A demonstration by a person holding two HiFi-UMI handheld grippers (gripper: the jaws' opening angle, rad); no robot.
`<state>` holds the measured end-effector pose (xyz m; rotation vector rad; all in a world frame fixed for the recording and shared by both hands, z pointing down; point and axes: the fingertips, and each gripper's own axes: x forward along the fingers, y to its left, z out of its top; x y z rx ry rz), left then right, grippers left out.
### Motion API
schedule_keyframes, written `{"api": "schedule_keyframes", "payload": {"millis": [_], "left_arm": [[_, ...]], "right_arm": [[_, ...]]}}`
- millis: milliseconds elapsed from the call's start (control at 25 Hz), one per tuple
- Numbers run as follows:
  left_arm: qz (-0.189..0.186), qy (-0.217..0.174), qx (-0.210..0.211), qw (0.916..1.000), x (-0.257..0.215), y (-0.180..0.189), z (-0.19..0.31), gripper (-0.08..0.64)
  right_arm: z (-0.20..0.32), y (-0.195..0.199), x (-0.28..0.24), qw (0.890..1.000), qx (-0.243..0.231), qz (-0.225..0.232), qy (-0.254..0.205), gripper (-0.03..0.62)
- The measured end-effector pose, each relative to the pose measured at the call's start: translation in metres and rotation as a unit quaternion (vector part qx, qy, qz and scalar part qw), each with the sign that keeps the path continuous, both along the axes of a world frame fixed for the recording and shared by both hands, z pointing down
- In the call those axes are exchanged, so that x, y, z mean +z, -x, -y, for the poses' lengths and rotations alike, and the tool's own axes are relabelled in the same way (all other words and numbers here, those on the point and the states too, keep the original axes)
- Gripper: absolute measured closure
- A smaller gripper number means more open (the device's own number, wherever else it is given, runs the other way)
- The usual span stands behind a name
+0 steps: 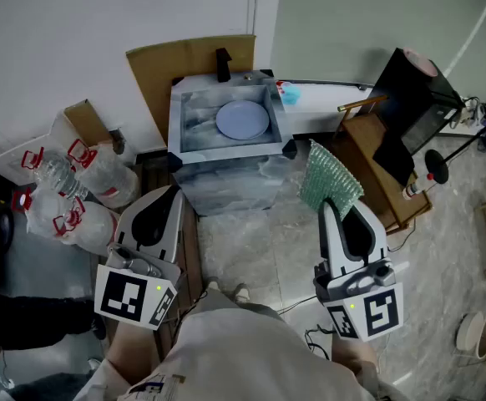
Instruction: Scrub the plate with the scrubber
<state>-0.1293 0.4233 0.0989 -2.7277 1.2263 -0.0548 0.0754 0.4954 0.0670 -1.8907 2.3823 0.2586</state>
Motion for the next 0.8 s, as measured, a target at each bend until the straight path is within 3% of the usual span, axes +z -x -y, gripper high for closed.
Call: {"api": "schedule_keyframes", "payload": {"millis": [160, 800], "left_arm": [[0.004, 0.001, 0.002, 1.0, 0.001, -0.003, 0.004, 0.545], [0.009, -0.008, 0.009, 0.9999, -0.003, -0.021, 0.009, 0.545]], "right_arm": [[0.004, -0.004, 0.0, 0.999, -0.005, 0.032, -0.005, 0.491], [0.014, -0.014, 0.006, 0.999, -0.02, 0.029, 0.004, 0.491]]}}
